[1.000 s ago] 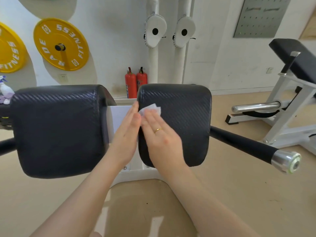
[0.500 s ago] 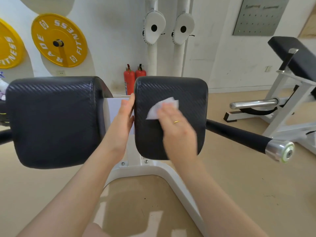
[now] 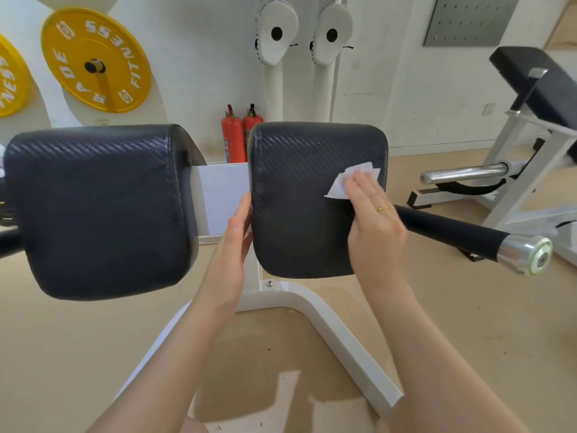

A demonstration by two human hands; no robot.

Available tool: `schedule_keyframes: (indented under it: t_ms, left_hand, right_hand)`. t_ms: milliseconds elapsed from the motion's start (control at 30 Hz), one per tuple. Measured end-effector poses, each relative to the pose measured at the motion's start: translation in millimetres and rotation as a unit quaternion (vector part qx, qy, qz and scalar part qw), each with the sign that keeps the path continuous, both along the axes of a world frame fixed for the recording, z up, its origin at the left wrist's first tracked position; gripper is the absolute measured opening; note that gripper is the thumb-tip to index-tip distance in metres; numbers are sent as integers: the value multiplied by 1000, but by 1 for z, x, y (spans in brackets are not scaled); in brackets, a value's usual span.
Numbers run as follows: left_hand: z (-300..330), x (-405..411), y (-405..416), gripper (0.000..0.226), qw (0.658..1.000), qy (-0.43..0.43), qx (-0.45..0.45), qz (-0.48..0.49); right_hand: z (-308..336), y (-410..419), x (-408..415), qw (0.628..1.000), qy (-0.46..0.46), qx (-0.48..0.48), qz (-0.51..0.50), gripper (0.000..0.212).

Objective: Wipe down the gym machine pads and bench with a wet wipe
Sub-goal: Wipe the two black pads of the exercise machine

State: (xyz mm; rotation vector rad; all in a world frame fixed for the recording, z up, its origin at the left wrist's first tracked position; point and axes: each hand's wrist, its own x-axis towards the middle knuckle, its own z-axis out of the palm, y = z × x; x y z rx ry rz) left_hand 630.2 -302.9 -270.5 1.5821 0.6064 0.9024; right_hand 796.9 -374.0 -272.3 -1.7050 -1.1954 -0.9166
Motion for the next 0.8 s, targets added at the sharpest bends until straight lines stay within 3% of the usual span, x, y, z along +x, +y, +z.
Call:
schedule_keyframes:
  t_ms: [133,333,567,700,800]
  left_hand:
    - [-7,1,6,52,1000,-21,-11,-4]
    - [-19,-1,7,59,999,-6,52,-5]
    - [-10,7,2,51,999,21,28,32]
    - [-5,7,1,45,1000,-1,21,19]
    - [-7,7,1,45,999,-13,28,20]
  right_hand:
    - [-25,11,-43,995,-26,37,86,25]
    - [-42,-3,-36,969,-171,-42,172,25]
    - [7,-13,45,993,-115,-14,18,31]
    - [-39,-22,15,986,-135,-25,96,24]
    - [-83,-39,-15,972,-151,-89,158,36]
